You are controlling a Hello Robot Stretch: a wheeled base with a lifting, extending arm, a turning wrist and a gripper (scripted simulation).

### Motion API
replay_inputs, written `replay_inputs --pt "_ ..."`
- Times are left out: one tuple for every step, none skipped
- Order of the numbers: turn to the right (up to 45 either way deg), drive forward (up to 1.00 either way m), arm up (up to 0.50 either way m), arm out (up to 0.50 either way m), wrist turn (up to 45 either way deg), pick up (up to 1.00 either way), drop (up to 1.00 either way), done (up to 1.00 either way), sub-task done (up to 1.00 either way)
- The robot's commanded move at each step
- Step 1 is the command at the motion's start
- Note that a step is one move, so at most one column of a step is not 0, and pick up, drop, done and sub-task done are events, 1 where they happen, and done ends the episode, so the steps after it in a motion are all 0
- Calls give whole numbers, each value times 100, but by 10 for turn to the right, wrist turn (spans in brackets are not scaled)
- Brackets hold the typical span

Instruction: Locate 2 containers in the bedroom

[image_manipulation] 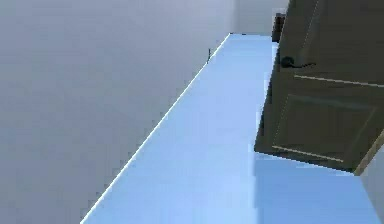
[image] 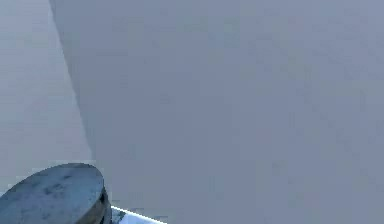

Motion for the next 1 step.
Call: replay_inputs --pt "450 0 0 0 0 0 0 0 0"
